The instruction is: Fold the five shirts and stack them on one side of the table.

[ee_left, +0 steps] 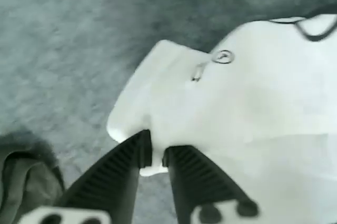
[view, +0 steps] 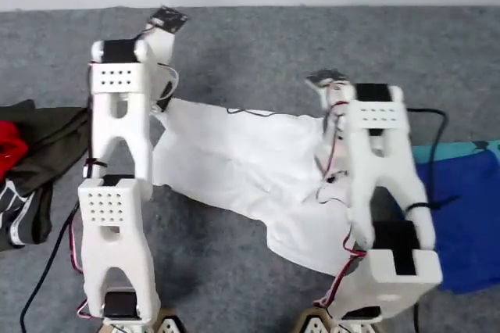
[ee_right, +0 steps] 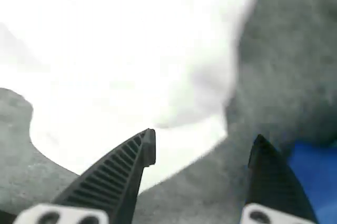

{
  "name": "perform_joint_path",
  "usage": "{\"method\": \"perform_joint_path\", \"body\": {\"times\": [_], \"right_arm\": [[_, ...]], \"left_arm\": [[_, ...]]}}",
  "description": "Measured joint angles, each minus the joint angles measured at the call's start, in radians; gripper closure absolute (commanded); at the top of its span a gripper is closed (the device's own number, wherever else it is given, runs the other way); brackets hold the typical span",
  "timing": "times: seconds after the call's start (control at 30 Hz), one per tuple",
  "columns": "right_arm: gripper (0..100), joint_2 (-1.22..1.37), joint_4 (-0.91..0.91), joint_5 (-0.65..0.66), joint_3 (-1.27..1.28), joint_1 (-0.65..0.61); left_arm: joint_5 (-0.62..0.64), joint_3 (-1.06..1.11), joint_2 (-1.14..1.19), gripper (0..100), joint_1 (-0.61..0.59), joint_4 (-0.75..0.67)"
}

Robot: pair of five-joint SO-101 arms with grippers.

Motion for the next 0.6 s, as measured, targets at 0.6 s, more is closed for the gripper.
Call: {"method": "perform_joint_path", "body": {"times": [0.6], "right_arm": [[71.5,0.463,-0.606,-0.199,-0.316,0.002]], "left_arm": [[0.000,0.003,0.000,99,0.026,0.000]]}}
